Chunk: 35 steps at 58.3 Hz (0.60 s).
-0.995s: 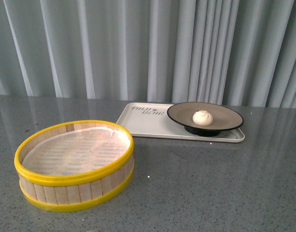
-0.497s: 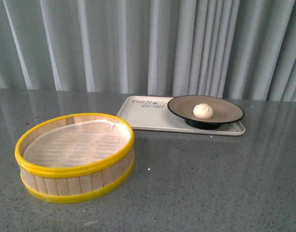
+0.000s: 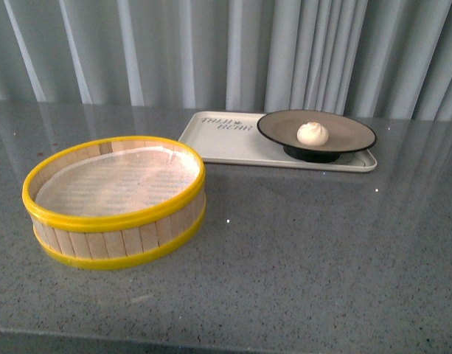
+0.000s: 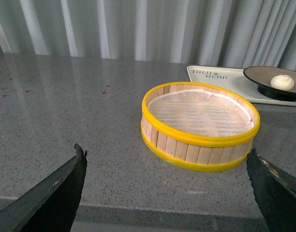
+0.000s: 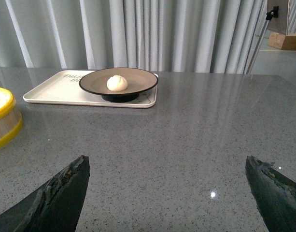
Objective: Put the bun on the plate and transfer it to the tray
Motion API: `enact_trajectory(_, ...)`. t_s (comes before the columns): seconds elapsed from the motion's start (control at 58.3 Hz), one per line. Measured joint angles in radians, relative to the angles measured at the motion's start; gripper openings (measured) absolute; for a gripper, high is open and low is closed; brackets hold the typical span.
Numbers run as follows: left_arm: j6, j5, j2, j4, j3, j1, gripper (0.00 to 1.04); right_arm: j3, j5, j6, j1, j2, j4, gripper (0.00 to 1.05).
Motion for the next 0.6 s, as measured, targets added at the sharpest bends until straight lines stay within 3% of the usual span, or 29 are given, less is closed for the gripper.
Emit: enact_trajectory(0.6, 0.0, 0.0, 0.0, 0.0, 0.0, 0.0, 0.98, 0.0, 0.0, 0.0, 0.0, 0.0, 0.0, 0.96)
